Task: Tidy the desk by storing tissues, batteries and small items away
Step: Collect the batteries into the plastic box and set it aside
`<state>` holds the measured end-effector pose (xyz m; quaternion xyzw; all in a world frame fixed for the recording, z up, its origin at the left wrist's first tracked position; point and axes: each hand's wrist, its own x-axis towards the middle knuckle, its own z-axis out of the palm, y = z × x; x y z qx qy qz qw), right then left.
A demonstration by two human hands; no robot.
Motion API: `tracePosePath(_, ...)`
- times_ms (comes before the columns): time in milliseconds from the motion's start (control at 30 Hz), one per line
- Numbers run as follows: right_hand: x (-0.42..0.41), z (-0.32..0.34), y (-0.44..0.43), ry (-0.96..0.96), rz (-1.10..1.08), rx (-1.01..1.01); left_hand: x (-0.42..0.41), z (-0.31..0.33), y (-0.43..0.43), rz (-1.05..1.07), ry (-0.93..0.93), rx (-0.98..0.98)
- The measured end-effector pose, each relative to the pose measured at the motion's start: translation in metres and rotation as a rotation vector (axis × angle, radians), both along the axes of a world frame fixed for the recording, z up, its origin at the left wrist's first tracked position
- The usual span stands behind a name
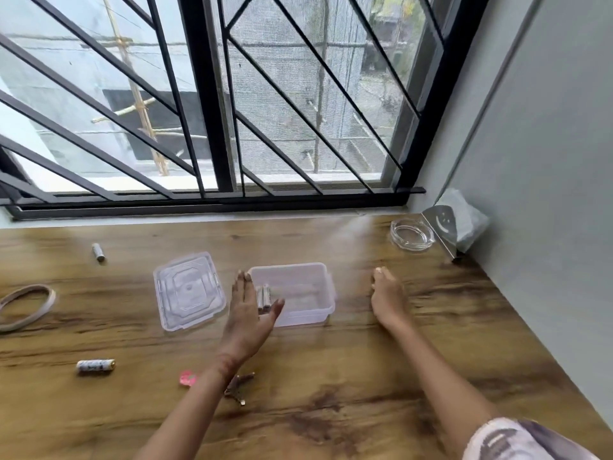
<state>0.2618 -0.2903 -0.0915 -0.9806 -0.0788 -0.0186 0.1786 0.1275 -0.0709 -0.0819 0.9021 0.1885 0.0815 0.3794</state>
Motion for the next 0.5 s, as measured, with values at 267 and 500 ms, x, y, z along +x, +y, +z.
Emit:
tracePosePath(267, -0.026, 0.013, -0.018, -0.025, -0.05, 0.107, -0.006, -0.001, 0.001, -0.023, 0.053, 0.075)
tracePosePath(500, -0.053, 0.025, -0.078, 0.249, -0.084, 0.176, -0.004, -0.005, -0.001, 0.009, 0.022, 0.037)
